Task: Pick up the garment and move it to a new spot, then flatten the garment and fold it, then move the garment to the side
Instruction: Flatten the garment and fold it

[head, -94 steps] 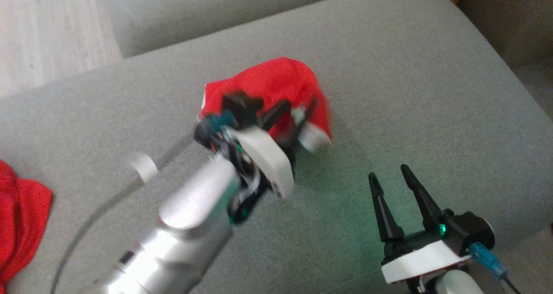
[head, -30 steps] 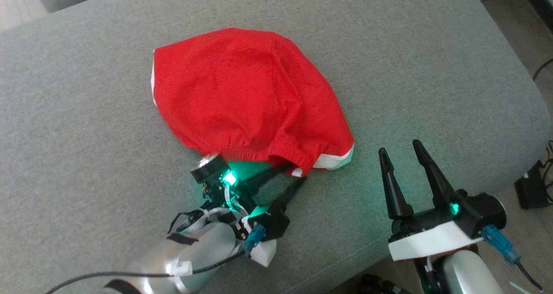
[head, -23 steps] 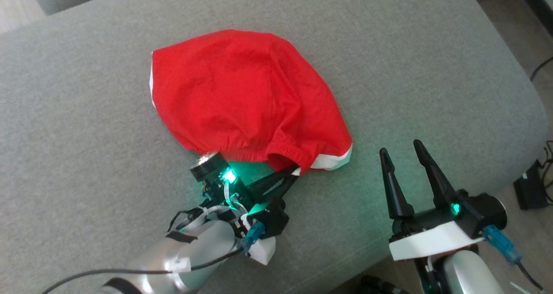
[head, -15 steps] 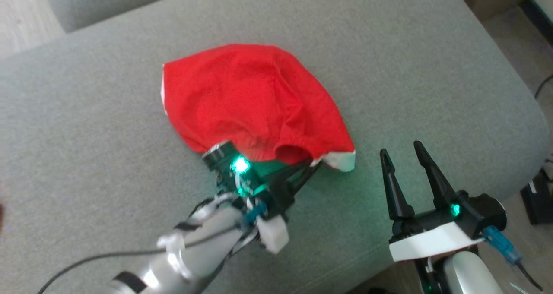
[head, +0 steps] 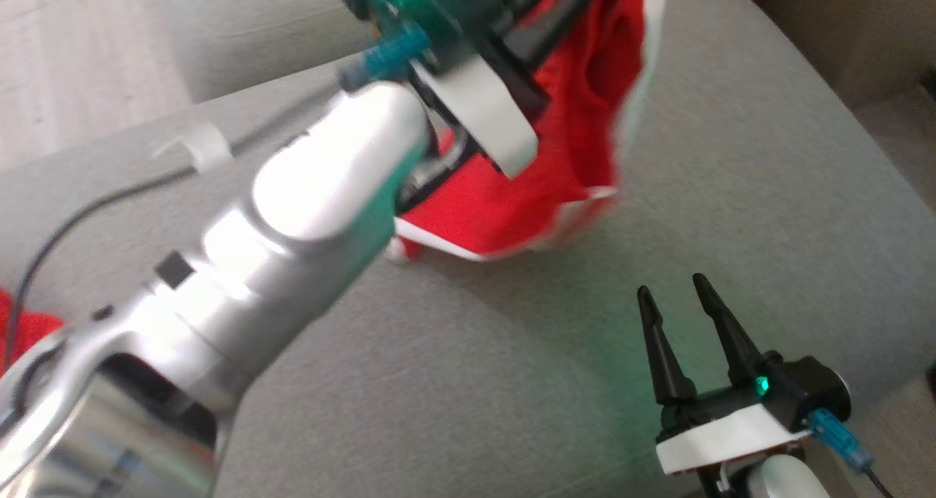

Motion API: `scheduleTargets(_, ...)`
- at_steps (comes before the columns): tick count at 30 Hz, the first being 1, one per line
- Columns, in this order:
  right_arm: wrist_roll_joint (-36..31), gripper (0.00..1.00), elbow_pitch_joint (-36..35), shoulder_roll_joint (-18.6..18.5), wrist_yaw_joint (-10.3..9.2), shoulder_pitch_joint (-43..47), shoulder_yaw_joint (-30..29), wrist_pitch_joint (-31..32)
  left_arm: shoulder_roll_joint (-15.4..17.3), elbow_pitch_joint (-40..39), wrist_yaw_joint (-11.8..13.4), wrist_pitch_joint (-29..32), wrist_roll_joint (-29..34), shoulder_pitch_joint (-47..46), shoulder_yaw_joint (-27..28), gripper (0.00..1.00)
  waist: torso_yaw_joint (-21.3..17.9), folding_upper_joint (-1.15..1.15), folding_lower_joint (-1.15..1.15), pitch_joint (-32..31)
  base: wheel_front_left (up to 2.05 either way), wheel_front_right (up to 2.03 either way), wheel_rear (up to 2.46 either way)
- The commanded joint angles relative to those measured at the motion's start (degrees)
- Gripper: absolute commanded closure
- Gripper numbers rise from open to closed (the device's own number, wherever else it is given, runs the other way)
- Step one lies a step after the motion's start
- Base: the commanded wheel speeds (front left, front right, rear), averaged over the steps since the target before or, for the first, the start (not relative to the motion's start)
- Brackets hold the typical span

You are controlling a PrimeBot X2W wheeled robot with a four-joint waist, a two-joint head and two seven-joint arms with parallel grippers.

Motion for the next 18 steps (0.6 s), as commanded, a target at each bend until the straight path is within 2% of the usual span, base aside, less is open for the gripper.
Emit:
scheduleTargets(1, 0.1, 0.0, -2.0, -0.3, -0.04, -1.3, 1.1, -0.4, 2.8, -1.2, 0.1, 1.2, -2.6, -1.9, 2.4, 1.0, 2.5, 0.0, 0.01, -0.7, 0.0, 0.0, 0.0)
scheduleTargets(4, -0.3, 0.0, -2.1, -0.3, -0.04, -0.5, 0.2, -0.4, 5.2, -0.7, 0.3, 2.6, -6.3, 1.3, 3.8, 1.0, 5.3, 0.0, 0.01, -1.2, 0.0, 0.0, 0.0)
scheduleTargets(7, -0.8, 0.0, -1.9, -0.3, -0.04, 0.5, -0.6, -0.4, 7.8, 0.1, 1.1, 4.2, -8.6, 8.4, 3.2, 1.0, 8.1, 0.0, 0.01, -1.2, 0.0, 0.0, 0.0)
scheduleTargets(12, -1.8, 0.0, -1.0, -0.3, -0.04, 1.8, -1.1, -0.4, 12.2, 1.7, 2.8, 2.6, -11.3, 19.3, 3.3, 1.0, 11.9, 0.0, 0.01, 0.0, 0.0, 0.0, 0.0)
scheduleTargets(16, -2.7, 0.0, 1.2, -0.3, -0.04, 1.7, -1.8, -0.4, 13.8, 3.3, 3.0, 0.5, -12.6, 23.2, 4.0, 1.0, 13.8, 0.0, 0.01, 0.9, 0.0, 0.0, 0.0)
scheduleTargets(18, -1.2, 0.0, 3.8, -0.3, -0.04, 1.4, -3.1, -0.4, 13.9, 4.0, 3.0, -0.4, -13.2, 23.9, 4.5, 1.0, 14.5, 0.0, 0.01, 1.2, 0.0, 0.0, 0.0)
